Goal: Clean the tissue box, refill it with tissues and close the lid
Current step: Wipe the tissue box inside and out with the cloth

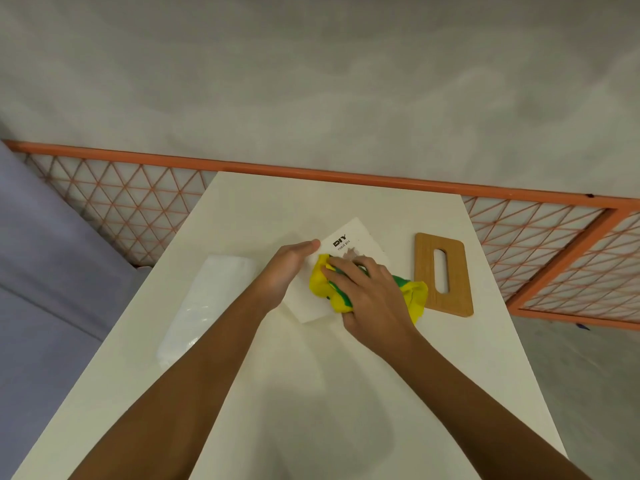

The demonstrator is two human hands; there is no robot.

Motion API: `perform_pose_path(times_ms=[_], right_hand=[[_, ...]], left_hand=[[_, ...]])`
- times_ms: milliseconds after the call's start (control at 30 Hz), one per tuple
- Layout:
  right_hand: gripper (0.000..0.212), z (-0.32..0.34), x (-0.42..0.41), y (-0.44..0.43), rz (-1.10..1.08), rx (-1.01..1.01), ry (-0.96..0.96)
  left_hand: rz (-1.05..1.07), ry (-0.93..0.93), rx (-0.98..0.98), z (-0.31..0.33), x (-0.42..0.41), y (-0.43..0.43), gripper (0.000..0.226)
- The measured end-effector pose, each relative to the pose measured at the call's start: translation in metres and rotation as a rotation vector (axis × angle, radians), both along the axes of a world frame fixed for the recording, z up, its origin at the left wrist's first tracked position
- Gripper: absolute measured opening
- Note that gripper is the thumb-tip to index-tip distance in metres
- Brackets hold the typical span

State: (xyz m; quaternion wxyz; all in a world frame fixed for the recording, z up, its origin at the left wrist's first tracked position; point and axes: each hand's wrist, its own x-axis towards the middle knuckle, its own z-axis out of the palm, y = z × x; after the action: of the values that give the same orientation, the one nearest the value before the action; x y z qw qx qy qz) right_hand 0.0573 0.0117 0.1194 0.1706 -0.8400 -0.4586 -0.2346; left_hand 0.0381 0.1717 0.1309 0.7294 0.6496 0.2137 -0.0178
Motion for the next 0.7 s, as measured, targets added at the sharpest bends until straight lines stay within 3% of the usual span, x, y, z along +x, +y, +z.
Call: perform_pose_path(times_ms=[233,467,600,700], right_hand=[[0.044,-0.006,-0.007,-0.014,0.031,-0.001,0.012],[0.044,0.009,0.011,0.002,-0.102,0.05,0.081],[0.039,0.013,0.02,-0.002,-0.247,0.107,0.23],[0.037,0.014,0.016,0.001,-0.169,0.074,0.204]], left_hand=[[0.068,-0.03,0.059,0.004,-0.002,0.0,0.027],[0.073,-0.042,0.072,0.004,-0.008,-0.005,0.036],[0.06,-0.038,0.113,0.004,-0.012,-0.015,0.026],[0.038,-0.083,0.134,0.002,-0.015,-0.018,0.024]])
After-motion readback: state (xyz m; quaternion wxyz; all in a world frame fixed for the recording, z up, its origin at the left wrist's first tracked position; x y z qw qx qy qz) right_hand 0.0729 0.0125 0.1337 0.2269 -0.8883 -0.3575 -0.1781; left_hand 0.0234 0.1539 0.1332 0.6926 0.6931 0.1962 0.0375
